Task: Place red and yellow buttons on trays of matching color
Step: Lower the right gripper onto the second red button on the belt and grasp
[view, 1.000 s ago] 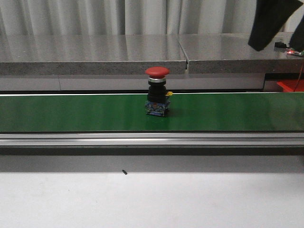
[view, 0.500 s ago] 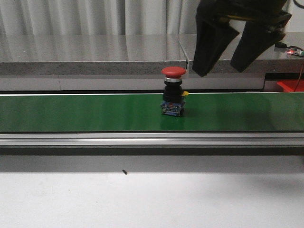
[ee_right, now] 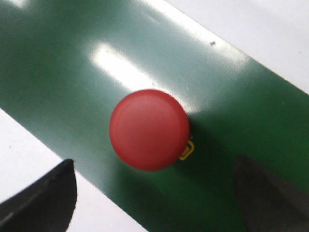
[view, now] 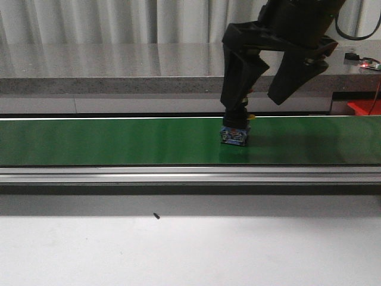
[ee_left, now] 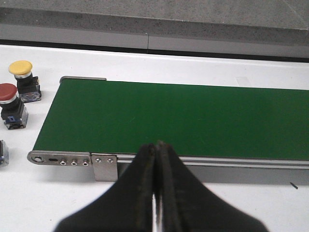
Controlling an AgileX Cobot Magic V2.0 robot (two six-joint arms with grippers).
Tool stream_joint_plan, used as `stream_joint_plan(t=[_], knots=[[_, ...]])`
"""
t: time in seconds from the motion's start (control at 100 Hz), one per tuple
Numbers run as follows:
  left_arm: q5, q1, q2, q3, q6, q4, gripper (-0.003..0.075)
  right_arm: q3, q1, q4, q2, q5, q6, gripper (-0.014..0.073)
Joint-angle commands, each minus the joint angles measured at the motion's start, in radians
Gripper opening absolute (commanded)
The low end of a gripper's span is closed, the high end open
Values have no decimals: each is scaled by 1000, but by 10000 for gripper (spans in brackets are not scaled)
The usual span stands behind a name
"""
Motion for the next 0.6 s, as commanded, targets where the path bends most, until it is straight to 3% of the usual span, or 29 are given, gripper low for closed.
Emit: stream_joint_plan(t=[0.0,0.33,0.59], knots=[[-82,-7,5,-23,0,-2,-20,-24,1,23,-38,-58,-11,643],[-82,-7,5,-23,0,-2,-20,-24,1,20,-38,-110,-11,638],[-82,-7,5,-23,0,-2,-20,-24,-1,-49,-38,-107,-6,410]])
